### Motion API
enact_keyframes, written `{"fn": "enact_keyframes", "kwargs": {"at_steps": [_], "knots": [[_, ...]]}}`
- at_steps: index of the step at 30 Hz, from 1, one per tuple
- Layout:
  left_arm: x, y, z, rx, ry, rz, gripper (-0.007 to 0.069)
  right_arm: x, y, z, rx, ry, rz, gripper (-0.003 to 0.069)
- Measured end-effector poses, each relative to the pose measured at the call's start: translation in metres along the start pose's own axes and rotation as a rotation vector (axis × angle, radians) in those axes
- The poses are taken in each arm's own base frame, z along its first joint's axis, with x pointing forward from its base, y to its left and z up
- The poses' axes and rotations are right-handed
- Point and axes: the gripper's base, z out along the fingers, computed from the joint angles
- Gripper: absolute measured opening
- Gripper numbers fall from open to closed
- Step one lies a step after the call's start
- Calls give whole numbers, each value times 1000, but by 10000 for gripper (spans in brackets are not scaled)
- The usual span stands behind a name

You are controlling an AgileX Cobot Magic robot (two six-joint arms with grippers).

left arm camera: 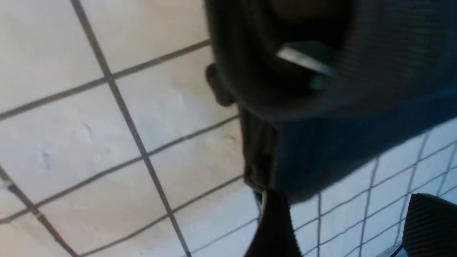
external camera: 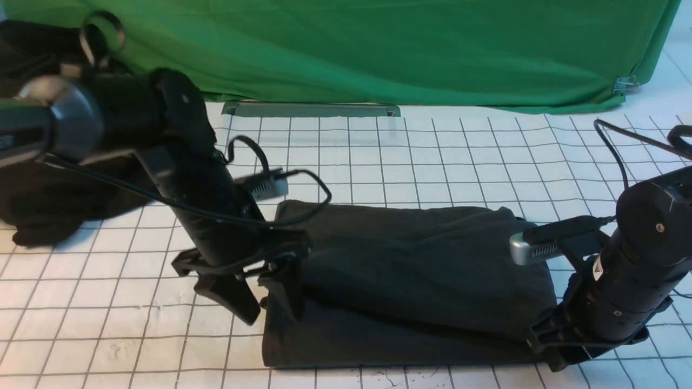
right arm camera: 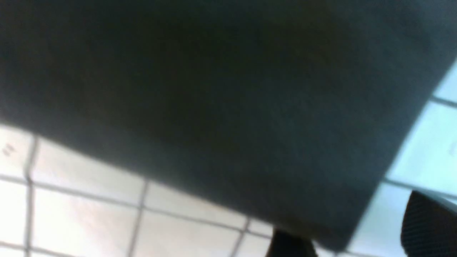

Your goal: Fold a long-sleeved shirt over a white checkered tablecloth.

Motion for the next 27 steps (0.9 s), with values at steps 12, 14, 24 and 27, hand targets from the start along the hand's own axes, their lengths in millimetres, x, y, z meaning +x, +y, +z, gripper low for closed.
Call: {"fn": "enact_keyframes", "kwargs": {"at_steps": [12, 14, 24, 27], "knots": [[40, -29, -73, 23, -226, 102, 462, 13, -3, -50, 12, -16, -94, 367], [43, -31, -77, 24, -240, 108, 462, 17, -4, -58, 12, -20, -100, 332], [56, -37, -94, 28, -298, 138, 462, 89, -14, -157, -5, -307, -107, 8], [56, -37, -94, 28, -298, 138, 462, 120, -19, -184, -16, -458, -107, -1]]}}
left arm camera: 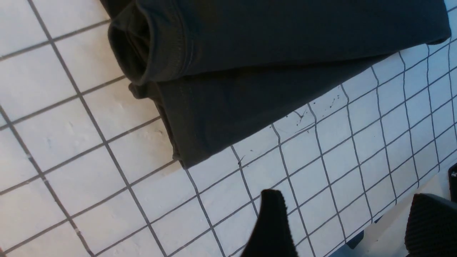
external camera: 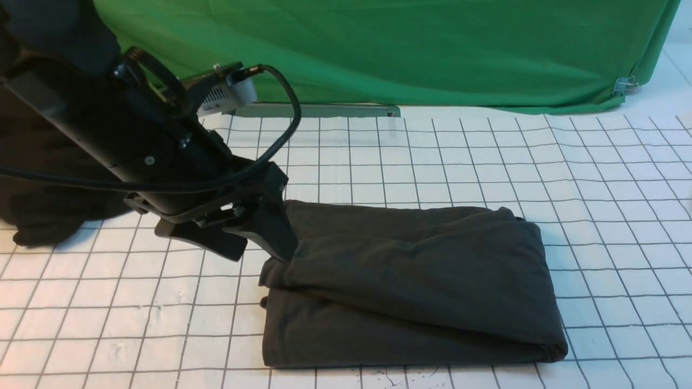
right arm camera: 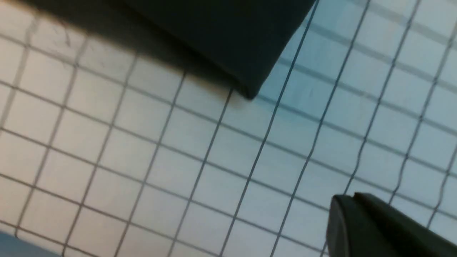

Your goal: Fold a long-sleeved shirt over a white checkered tablecloth.

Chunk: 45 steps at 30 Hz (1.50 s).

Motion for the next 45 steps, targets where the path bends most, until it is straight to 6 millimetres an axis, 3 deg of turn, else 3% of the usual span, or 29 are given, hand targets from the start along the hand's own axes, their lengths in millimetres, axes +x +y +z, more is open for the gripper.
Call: {"fn": "enact_keyframes", "kwargs": {"at_steps": [4, 5, 7, 11, 12, 15, 19, 24, 32, 39, 42, 43, 45], "knots": [[0, 0, 0, 0, 0, 0, 462, 31, -2, -46, -3, -206, 5, -1], [0, 0, 0, 0, 0, 0, 462, 50, -2, -68, -5, -321, 7, -1], [0, 0, 0, 0, 0, 0, 462, 78, -3, -90, -8, -486, 13, 0], [0, 0, 0, 0, 0, 1, 462, 121, -4, -104, -13, -741, 19, 1], [0, 0, 0, 0, -1, 1, 462, 120, -4, -103, -13, -741, 19, 1], [-1, 0, 0, -1, -12, 1, 462, 145, -4, -86, -16, -853, 20, 4], [-1, 0, 0, -2, -16, 2, 462, 140, -3, -57, -20, -870, 18, 8], [-2, 0, 0, -3, -18, 5, 462, 117, -1, -21, -27, -969, 9, 6], [-5, 1, 0, -9, -52, 71, 455, 93, 1, 1, -25, -1009, -1, -4], [-7, 1, 0, -14, -78, 88, 305, 87, 1, 7, -26, -975, 0, 0], [-8, 1, 0, -15, -84, 88, 173, 87, 1, 7, -27, -975, 1, 5], [-8, 1, 0, -16, -92, 88, 94, 87, 1, 7, -28, -974, 2, 8], [-9, 1, 0, -16, -96, 88, 34, 87, 1, 7, -28, -974, 2, 9]]}}
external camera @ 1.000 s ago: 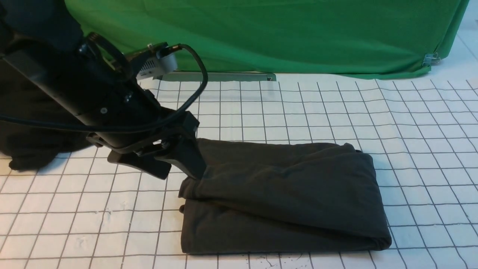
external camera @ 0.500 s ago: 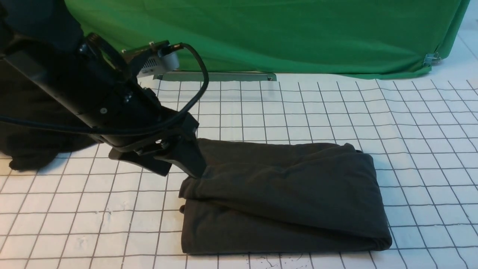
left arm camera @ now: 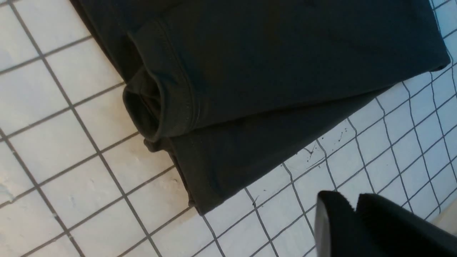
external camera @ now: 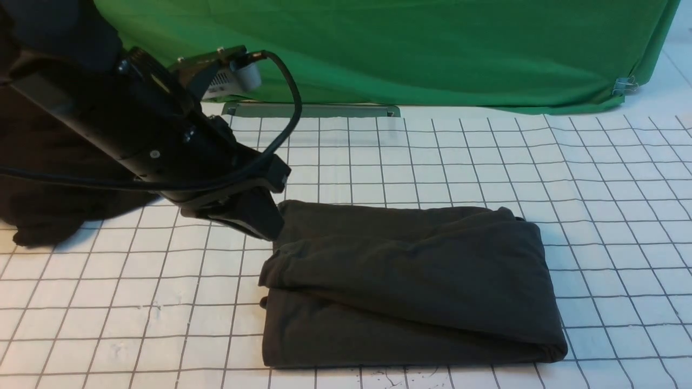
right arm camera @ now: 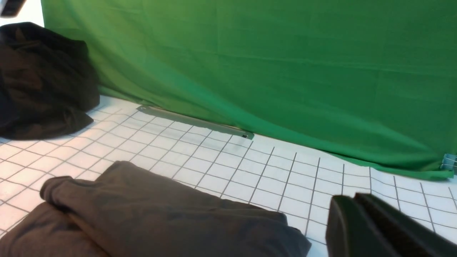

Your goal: Fold a long-sleeved shirt over a white checkered tablecloth.

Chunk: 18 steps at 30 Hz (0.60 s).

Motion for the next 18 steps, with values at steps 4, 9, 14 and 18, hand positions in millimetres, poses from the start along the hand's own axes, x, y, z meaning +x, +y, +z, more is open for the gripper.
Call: {"fn": "enact_keyframes", "kwargs": {"at_steps": [4, 9, 14, 18], "knots": [[-1, 0, 0, -1, -7, -21, 0, 0, 0, 0, 0, 0, 1, 13], [-4, 1, 0, -7, -45, -33, -3, 1, 0, 0, 0, 0, 1, 25], [-4, 1, 0, -6, -43, -36, -3, 10, -2, 3, 27, -6, 3, 41], [-4, 1, 0, -6, -43, -38, -3, 27, -6, 2, 94, -17, 4, 52]]}}
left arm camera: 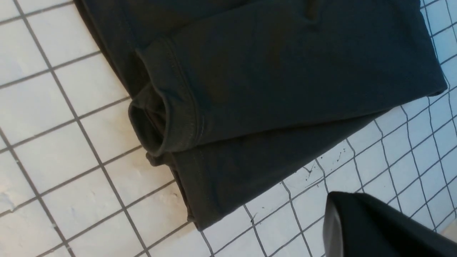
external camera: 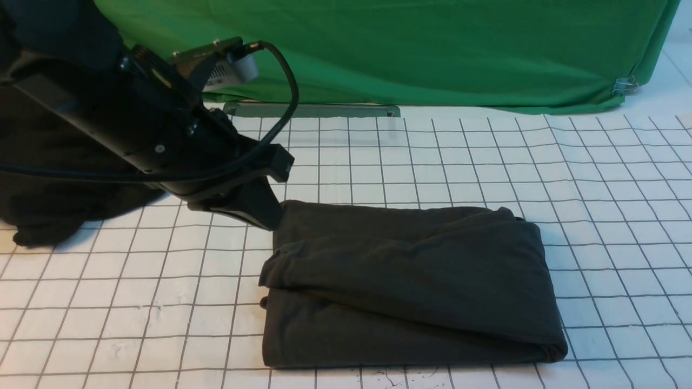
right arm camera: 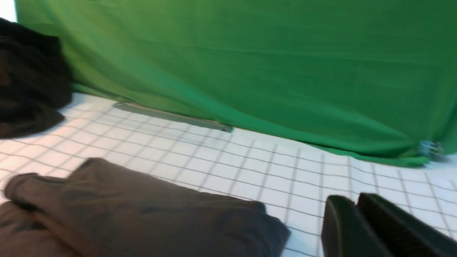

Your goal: Fold a long-sleeved shirt over a white checkered tablecloth.

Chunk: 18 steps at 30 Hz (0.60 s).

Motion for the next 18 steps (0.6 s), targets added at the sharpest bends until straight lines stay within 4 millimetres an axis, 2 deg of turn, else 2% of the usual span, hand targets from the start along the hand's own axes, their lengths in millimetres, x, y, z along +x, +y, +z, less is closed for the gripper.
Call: {"fn": "enact_keyframes", "kwargs": {"at_steps": [5, 7, 8, 9, 12, 18], "knots": [[-4, 1, 0, -6, -46, -1, -3, 38, -7, -6, 123, -8, 2, 66], [-7, 1, 0, -10, -73, -1, -3, 59, -11, -7, 183, 13, 5, 71], [-7, 1, 0, -10, -74, -1, -3, 61, -11, -7, 194, 15, 5, 71], [-8, 1, 0, -13, -87, -1, -3, 73, -14, -8, 241, 44, 10, 72], [-8, 2, 0, -19, -91, 3, -3, 82, -16, -9, 284, 117, 21, 74], [-7, 3, 0, -25, -78, 6, -3, 84, -16, -10, 292, 138, 26, 88]]}}
